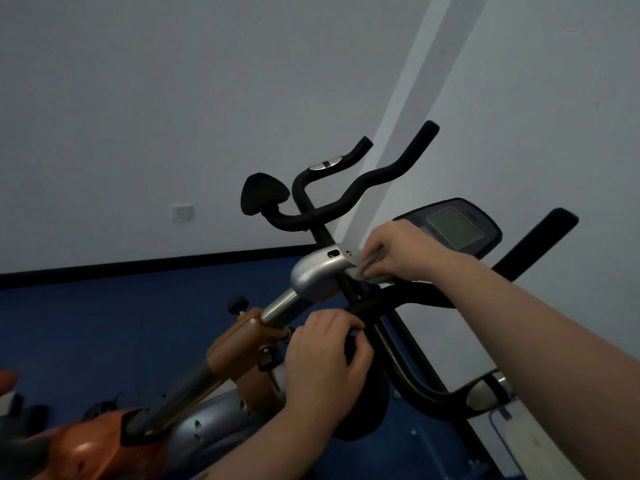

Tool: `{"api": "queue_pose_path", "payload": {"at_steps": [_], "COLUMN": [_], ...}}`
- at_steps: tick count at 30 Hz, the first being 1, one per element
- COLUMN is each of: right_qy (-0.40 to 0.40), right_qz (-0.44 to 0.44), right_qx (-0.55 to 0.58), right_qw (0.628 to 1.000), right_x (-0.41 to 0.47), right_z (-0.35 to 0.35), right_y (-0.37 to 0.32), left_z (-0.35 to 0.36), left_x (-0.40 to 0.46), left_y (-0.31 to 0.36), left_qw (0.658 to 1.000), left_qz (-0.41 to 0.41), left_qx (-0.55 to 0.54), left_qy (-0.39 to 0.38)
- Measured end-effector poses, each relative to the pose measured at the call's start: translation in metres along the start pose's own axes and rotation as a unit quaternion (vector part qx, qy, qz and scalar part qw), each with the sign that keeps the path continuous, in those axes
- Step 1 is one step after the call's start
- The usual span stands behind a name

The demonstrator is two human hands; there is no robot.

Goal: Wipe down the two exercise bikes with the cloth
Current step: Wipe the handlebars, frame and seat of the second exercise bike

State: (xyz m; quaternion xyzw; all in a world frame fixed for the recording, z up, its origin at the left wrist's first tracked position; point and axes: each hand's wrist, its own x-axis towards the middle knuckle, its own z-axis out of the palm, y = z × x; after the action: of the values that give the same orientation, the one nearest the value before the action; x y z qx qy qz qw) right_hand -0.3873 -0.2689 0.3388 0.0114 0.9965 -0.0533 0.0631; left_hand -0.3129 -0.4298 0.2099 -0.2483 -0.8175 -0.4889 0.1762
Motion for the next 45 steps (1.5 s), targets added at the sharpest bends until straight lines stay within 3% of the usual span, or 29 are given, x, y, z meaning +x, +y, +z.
{"api": "queue_pose_path", "payload": {"at_steps": [3,7,9,11,14,16,21,25,29,33,38,45], "right_qy": [-0.014,-0.035,0.005,0.054,-0.014,-0.059,-0.014,0.023,0.079,0.053,0.112,0.087], "right_qz": [-0.034,0.010,0.027,0.027,0.011,0.052,0.125,0.077,0.025,0.025,0.033,-0.055], "right_qx": [0.044,0.015,0.005,0.080,0.110,0.134,-0.035,0.064,-0.041,-0.020,0.023,0.022], "right_qw": [0.998,0.999,1.000,0.995,0.994,0.988,0.991,0.995,0.996,0.998,0.993,0.994], "right_x": [-0.005,-0.002,0.001,-0.001,-0.007,-0.003,0.012,-0.003,-0.018,-0.010,0.005,-0.031], "right_z": [0.020,0.016,0.011,0.013,0.024,0.024,0.009,0.024,0.053,0.049,0.058,0.051], "right_y": [-0.010,0.004,0.006,0.002,-0.013,-0.016,-0.006,0.001,-0.005,-0.005,-0.008,-0.009], "left_z": [0.001,0.000,-0.001,-0.001,0.001,0.001,-0.001,-0.001,0.001,0.001,0.002,0.001], "left_x": [0.001,0.002,0.001,0.001,0.003,0.002,0.000,0.001,0.001,0.002,0.003,0.001], "left_y": [-0.001,0.000,-0.001,-0.002,-0.001,0.000,-0.001,-0.002,-0.001,-0.002,-0.002,-0.004], "left_qw": [1.000,1.000,1.000,1.000,1.000,1.000,1.000,1.000,1.000,1.000,1.000,1.000], "left_qz": [-0.005,0.006,0.007,0.005,0.005,0.008,0.004,0.007,0.011,0.011,0.016,0.010], "left_qx": [0.002,0.002,0.002,-0.004,-0.005,-0.001,0.000,0.002,0.004,0.004,0.005,0.001], "left_qy": [-0.005,-0.011,-0.009,-0.011,-0.012,-0.016,-0.022,-0.019,-0.016,-0.014,-0.007,-0.013]}}
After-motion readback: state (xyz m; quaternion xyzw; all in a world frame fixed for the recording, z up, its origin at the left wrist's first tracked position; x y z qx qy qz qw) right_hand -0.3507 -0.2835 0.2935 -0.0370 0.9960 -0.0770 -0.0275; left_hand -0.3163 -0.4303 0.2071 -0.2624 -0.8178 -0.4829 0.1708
